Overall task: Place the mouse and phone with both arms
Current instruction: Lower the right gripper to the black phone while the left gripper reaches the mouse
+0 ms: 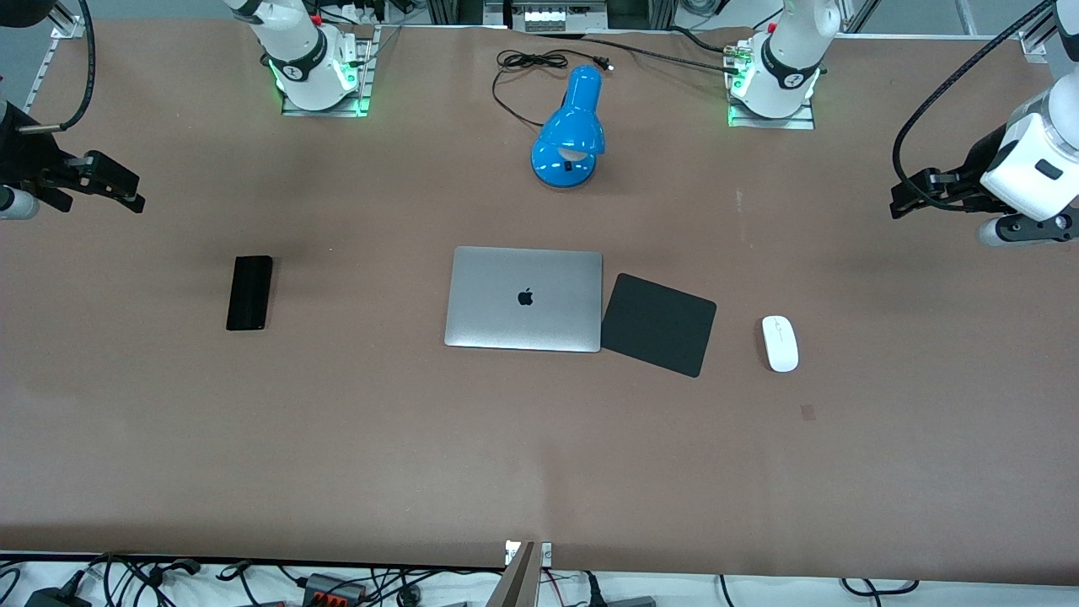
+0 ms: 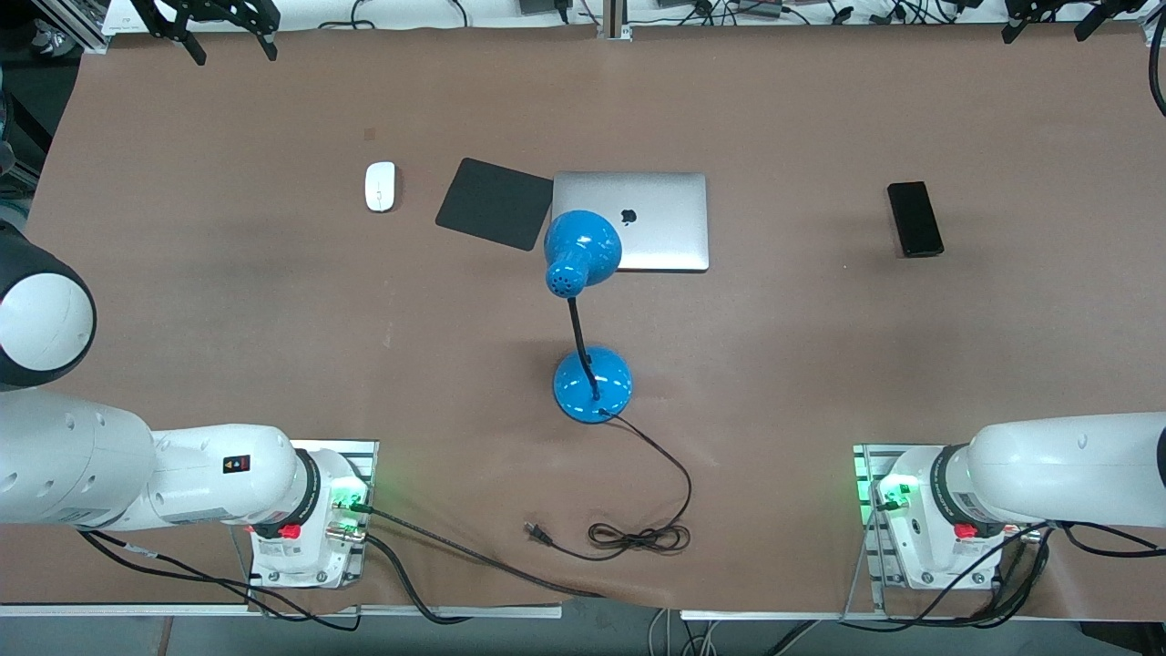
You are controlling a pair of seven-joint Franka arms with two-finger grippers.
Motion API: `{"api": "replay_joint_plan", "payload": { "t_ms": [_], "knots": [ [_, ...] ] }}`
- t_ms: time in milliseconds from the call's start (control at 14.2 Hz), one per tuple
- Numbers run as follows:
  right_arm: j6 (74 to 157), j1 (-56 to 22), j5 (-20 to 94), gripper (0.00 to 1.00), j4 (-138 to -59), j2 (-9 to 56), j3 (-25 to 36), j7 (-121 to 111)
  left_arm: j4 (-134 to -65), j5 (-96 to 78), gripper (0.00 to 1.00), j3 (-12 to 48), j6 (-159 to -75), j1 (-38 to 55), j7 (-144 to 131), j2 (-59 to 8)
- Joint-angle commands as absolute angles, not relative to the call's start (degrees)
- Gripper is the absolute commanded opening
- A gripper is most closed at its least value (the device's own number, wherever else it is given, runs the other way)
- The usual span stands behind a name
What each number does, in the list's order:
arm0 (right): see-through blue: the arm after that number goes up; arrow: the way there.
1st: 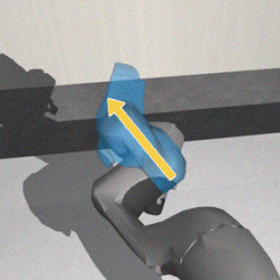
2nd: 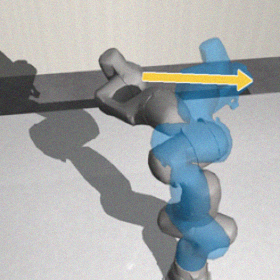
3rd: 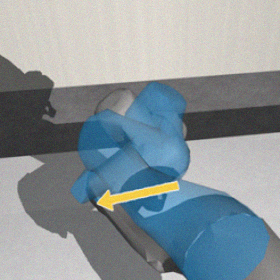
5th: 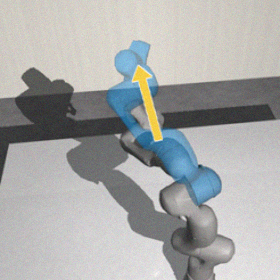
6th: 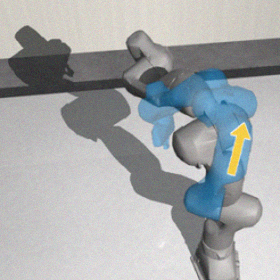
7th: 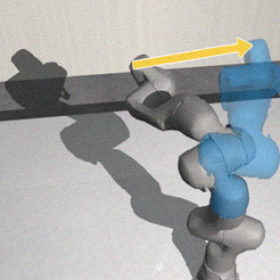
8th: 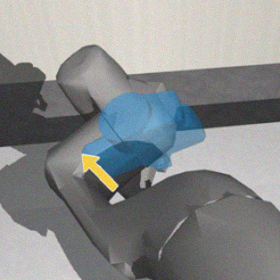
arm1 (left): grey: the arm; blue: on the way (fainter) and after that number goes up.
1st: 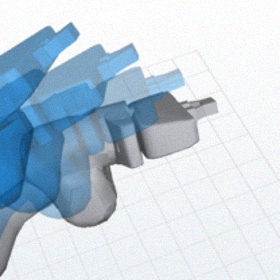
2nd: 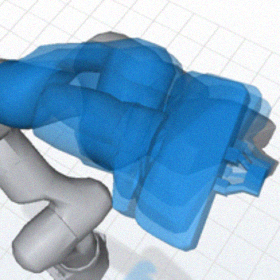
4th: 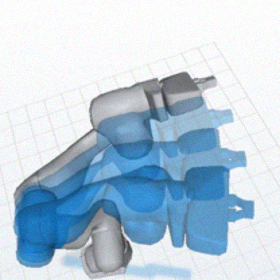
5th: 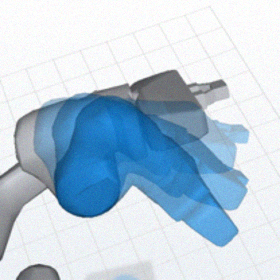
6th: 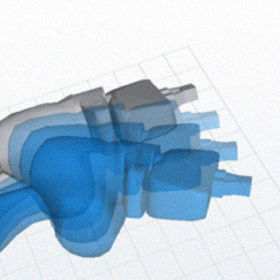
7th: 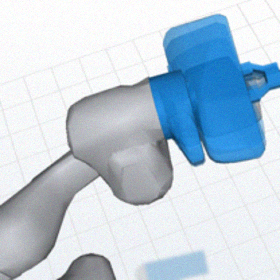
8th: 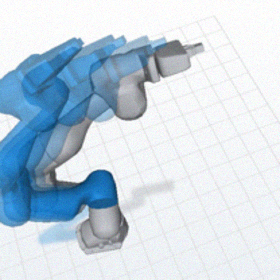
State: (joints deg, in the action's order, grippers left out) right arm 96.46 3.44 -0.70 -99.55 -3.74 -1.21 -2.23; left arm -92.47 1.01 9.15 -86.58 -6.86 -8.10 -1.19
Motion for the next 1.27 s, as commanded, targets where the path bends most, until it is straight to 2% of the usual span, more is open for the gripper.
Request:
{"api": "replay_joint_plan", "payload": {
  "t_ms": [0, 565, 989, 1130, 1201],
  "knots": [
    [95.5, 3.2, -0.8, 1.00, -99.3, -5.3, -0.9, -2.5, -93.7, -0.2, 1.00, 9.2, -86.2, -7.6, -6.7, 0.3],
    [95.4, 3.1, -0.6, 1.00, -99.3, -3.7, -0.9, -2.5, -90.6, -0.1, 1.00, 9.4, -86.5, -7.4, -7.2, -2.3],
    [98.4, 3.0, -3.9, 1.00, -99.8, 3.7, -1.1, -2.3, -84.5, 0.1, 1.00, 8.7, -86.8, -7.4, -6.7, -13.6],
    [100.9, 3.3, -3.9, 1.00, -101.4, 5.7, -1.1, -2.3, -84.8, 0.1, 1.00, 8.8, -87.5, -7.9, -6.7, -16.4],
    [102.6, 3.4, -3.9, 1.00, -102.6, 6.8, -1.0, -1.9, -85.2, 1.0, 1.00, 9.0, -90.6, -7.6, -6.6, -18.7]
  ]
}}
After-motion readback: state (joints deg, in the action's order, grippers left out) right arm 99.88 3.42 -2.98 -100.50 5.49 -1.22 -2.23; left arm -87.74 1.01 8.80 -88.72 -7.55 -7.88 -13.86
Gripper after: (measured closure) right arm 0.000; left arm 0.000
